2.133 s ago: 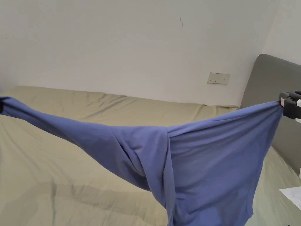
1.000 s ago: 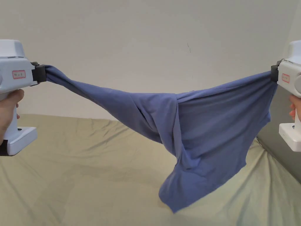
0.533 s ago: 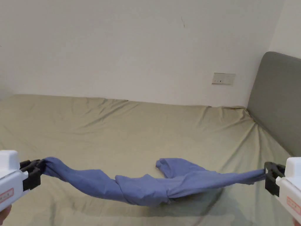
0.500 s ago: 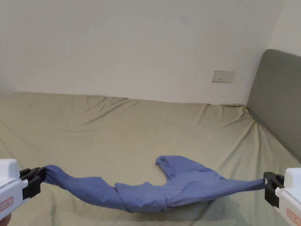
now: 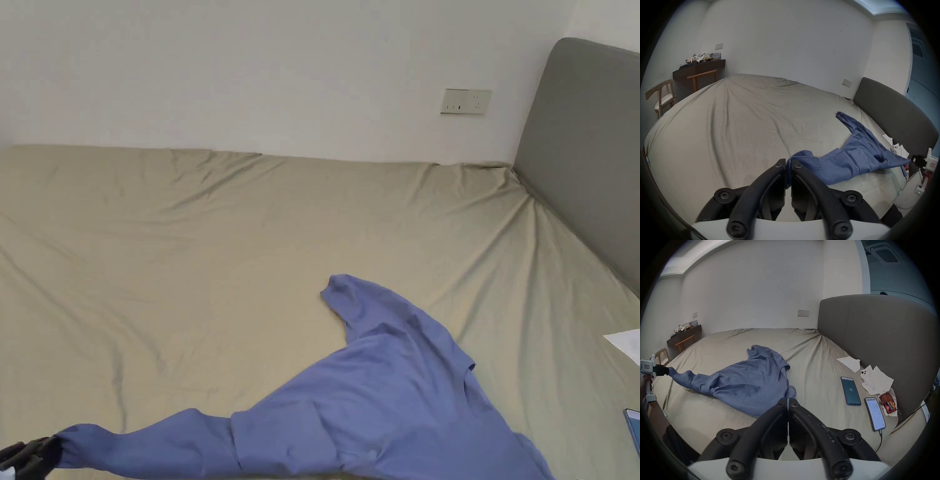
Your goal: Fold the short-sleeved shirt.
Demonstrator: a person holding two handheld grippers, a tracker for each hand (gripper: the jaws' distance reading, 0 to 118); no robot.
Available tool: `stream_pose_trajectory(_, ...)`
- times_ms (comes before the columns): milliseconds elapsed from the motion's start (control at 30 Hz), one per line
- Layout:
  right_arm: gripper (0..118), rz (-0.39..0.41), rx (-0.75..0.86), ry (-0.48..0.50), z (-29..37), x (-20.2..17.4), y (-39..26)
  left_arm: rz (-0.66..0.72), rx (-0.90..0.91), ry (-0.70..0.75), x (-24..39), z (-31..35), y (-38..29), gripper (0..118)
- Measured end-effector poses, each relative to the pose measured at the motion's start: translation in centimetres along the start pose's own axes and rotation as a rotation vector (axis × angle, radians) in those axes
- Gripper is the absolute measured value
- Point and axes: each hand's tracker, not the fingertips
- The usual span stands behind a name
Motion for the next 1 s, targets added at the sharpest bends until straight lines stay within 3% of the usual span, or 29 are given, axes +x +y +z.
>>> stream_pose_trajectory(133, 1, 0.012, -0.013, -0.008, 1.3, 0.1, -1.5, -0.031, -0.022, 0.000, -0.4, 0.6, -0.3, 5)
stream_pose_trajectory(233, 1, -0.035, -0.061, 0.001, 1.8, 0.4, -2.9, -0.054, -0.061, -0.009, -0.2, 0.8, -1.3, 5)
stream_pose_trajectory(400, 1, -0.017, -0.103, -0.004, 3.1, 0.2, -5.4, -0.050, -0.106, -0.014, 0.0, 1.1, -3.4, 5)
stream_pose_trajectory(533, 1, -0.051, -0.153, -0.012, 2.4, 0.5, -6.9, -0.039, -0.143, -0.008, -0.2, 0.7, -4.8, 6)
stream_pose_trajectory(600, 1, -0.052, -0.164, -0.009, 1.7, 0.4, -7.7, -0.048, -0.177, 0.009, -0.3, 0.0, -5.5, 13)
stream_pose_trajectory(667, 2, -0.046, -0.187, -0.014, 0.9, 0.5, -8.3, -0.075, -0.182, 0.053, -0.2, -0.3, -6.0, 37)
stream_pose_trajectory(733, 19, -0.062, -0.217, -0.004, 0.0, 0.7, -8.5, -0.059, -0.199, 0.064, -0.6, -0.8, -6.3, 81)
stream_pose_trajectory(767, 40, -0.045, -0.260, -0.025, -0.6, 0.7, -8.5, -0.035, -0.212, 0.055, -0.6, -0.7, -6.4, 95)
stream_pose_trajectory(800, 73, -0.034, -0.297, -0.036, -1.0, 1.0, -8.3, -0.017, -0.201, 0.035, -0.7, -0.3, -6.4, 106)
stream_pose_trajectory(867, 109, -0.078, -0.298, -0.044, -1.1, 1.8, -7.4, 0.010, -0.159, 0.006, -0.4, 0.7, -5.9, 112)
stream_pose_trajectory(900, 116, -0.118, -0.244, -0.049, -0.6, 2.1, -6.3, 0.020, -0.134, 0.002, 0.1, 1.6, -5.4, 112)
stream_pose_trajectory(933, 116, -0.138, -0.180, -0.057, 0.0, 2.2, -5.3, -0.029, -0.080, 0.028, 0.6, 2.4, -4.7, 112)
stream_pose_trajectory(1000, 116, -0.092, -0.043, -0.067, 1.8, 1.4, -2.2, -0.129, 0.031, 0.046, 2.6, 5.0, -3.4, 112)
